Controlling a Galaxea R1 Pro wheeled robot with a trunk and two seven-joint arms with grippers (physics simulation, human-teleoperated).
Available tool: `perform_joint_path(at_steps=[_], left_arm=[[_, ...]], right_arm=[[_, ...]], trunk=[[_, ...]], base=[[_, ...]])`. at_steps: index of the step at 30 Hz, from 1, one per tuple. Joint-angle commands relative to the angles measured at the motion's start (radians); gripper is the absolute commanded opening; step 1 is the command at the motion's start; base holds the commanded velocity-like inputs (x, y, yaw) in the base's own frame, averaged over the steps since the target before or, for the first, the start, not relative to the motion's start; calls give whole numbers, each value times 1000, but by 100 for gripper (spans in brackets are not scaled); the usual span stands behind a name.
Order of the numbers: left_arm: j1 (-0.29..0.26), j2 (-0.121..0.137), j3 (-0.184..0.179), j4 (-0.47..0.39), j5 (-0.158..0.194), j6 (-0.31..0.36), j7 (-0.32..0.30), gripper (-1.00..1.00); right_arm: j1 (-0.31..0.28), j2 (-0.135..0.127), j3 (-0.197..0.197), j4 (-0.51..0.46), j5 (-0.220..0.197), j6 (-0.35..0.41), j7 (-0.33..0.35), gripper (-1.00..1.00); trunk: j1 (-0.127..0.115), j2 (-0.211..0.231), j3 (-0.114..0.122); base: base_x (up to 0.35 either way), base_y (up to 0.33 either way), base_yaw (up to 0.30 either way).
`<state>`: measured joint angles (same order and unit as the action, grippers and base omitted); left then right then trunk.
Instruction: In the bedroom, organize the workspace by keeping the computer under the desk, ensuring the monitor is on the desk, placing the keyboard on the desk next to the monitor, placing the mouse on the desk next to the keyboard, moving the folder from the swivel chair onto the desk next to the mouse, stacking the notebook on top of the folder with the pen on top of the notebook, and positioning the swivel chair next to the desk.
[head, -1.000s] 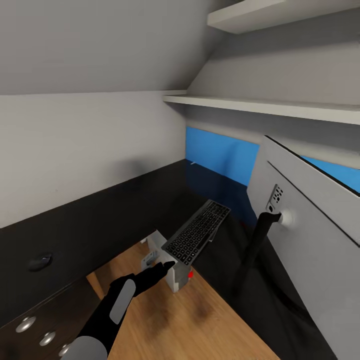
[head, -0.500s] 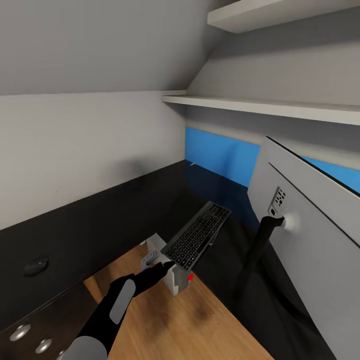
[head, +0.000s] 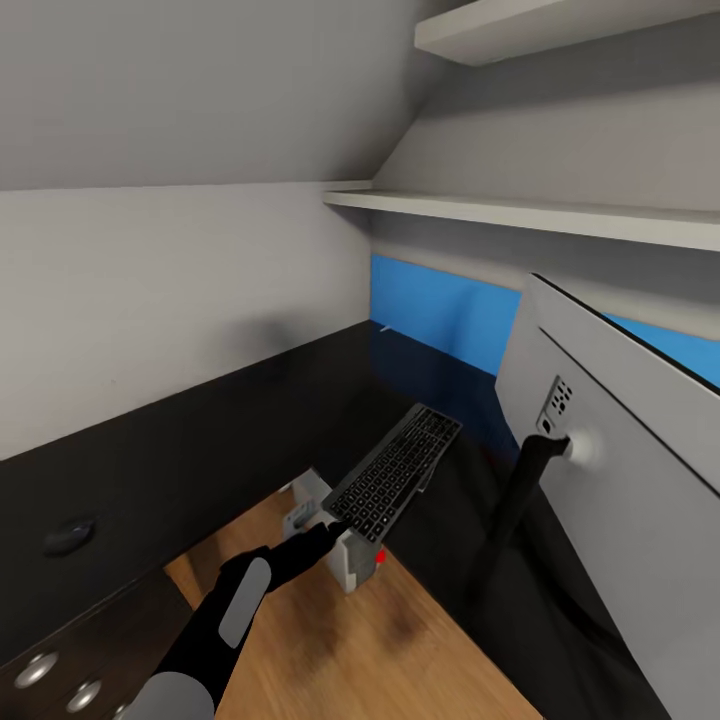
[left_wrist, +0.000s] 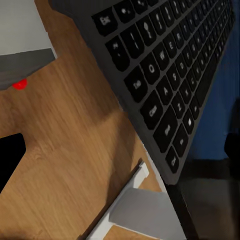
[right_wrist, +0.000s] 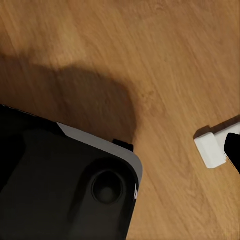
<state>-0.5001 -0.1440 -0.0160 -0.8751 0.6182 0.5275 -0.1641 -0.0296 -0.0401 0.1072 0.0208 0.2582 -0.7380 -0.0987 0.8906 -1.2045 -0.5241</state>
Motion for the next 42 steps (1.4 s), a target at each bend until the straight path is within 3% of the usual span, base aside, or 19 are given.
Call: perform_joint_path(at_steps=[1,10,42], left_arm=[[-1,0,1,-1,3,5,-9,100],[-1,0,3,-5,2,5,-66,100],[-1,14,6,2,4,6,-68,100]], right_arm=[[-1,0,8,2,5,-3,-10,100],[-1,0,8,2,5,-3,-11,100],[-1,5,8,2,6,-3,-10,100]], trunk=[[0,-1,-1],[0,-1,-1],[0,-1,-1]], base=[[158,-67,0],[87,-37,0],[16,-1,0]])
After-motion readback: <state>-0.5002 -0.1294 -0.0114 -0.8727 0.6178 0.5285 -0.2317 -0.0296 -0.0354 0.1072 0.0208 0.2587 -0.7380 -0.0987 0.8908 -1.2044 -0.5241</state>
